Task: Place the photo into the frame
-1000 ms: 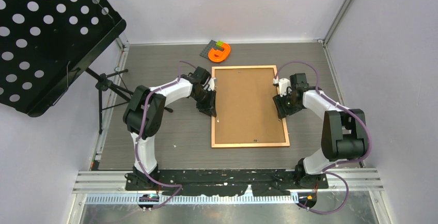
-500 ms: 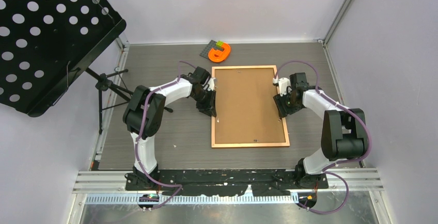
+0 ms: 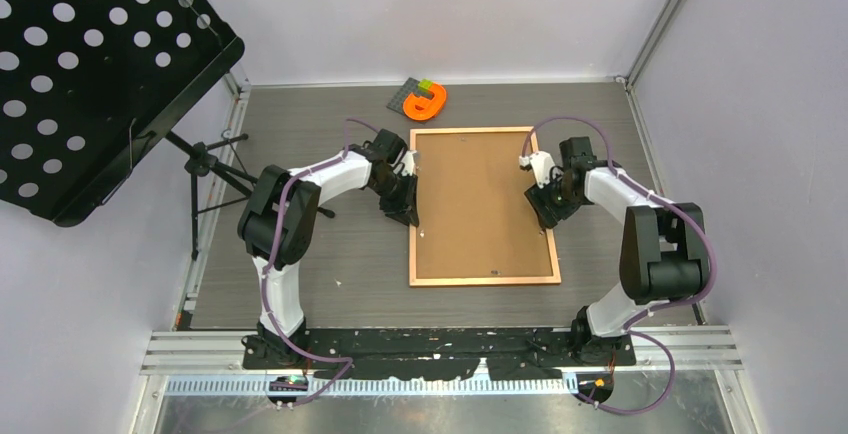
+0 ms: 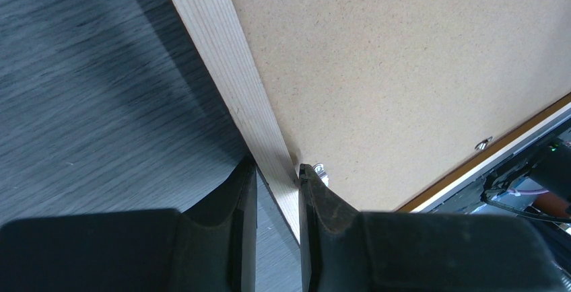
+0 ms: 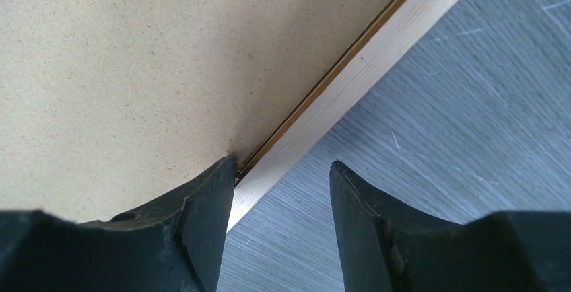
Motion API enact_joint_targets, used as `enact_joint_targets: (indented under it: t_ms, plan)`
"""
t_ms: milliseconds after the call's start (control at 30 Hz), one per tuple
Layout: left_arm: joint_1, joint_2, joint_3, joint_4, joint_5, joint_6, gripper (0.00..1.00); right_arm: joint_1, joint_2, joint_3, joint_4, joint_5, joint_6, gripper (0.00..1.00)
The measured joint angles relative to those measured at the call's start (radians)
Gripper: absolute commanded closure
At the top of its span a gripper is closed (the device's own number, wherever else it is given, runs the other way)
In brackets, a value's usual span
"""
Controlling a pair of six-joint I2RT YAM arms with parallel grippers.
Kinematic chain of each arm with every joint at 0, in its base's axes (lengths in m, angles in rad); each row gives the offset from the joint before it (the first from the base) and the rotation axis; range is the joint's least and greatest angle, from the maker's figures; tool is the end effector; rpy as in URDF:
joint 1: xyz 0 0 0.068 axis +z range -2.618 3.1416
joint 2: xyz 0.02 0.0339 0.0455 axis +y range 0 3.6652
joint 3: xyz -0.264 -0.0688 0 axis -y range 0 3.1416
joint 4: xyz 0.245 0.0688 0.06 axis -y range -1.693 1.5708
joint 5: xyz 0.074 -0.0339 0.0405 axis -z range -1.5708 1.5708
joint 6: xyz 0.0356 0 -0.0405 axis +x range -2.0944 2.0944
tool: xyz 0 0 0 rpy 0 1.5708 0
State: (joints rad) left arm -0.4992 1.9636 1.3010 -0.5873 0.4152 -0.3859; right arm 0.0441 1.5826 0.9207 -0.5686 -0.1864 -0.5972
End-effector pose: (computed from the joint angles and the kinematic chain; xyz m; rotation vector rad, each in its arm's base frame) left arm 0.3309 -0.1968 0.1528 0.2660 2.9239 -0.7619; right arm 0.2891 0.0194 0.1715 -0.9126 2.6072 0.1188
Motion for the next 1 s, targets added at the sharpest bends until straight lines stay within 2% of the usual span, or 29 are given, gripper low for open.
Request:
enact_joint_targets:
  t_ms: [633, 1000]
  plan:
    - [0.010, 0.000, -0.002, 0.002, 0.008, 0.000, 1.00, -0.002, 0.082, 0.083, -0.107, -0.106, -0.295, 0.39]
    - [0.011, 0.001, -0.002, 0.002, 0.008, 0.000, 1.00, -0.008, 0.100, 0.097, -0.129, -0.135, -0.378, 0.38]
